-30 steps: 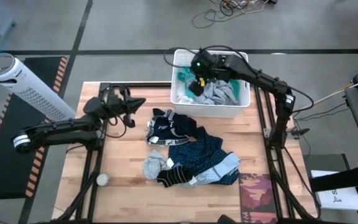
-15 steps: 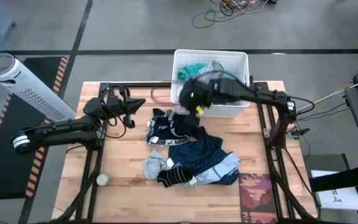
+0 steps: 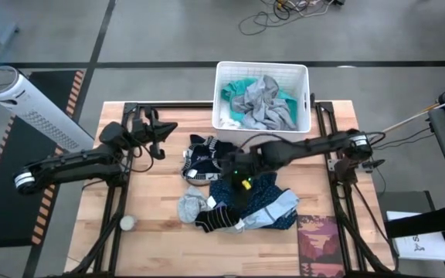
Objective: Sort clothes
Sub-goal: Put the black sock into the white laundry bin
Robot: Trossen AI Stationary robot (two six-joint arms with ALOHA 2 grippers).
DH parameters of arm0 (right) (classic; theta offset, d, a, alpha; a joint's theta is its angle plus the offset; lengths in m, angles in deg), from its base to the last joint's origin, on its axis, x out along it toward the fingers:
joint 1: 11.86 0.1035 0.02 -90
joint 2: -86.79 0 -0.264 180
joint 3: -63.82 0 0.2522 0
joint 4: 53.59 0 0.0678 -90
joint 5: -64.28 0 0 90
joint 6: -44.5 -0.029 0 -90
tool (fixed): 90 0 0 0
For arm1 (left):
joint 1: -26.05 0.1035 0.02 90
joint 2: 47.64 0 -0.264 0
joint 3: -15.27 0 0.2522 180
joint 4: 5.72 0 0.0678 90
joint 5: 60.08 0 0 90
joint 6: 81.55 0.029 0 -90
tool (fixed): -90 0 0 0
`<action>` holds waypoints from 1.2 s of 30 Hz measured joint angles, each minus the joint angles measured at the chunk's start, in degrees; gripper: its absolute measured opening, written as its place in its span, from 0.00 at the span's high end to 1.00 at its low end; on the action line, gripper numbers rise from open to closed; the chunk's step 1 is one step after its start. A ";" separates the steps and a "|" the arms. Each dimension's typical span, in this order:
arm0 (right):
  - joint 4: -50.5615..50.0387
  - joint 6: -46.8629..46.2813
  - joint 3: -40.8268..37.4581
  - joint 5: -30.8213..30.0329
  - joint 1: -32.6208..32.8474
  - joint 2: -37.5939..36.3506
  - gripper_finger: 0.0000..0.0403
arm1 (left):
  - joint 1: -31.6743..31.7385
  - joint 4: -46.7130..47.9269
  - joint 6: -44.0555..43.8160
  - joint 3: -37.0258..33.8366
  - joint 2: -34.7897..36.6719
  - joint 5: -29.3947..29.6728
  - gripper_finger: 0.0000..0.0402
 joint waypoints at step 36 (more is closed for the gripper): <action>15.85 -18.90 -7.29 9.68 5.53 11.54 0.57 | 0.00 -1.48 -0.03 0.00 1.60 -0.02 1.00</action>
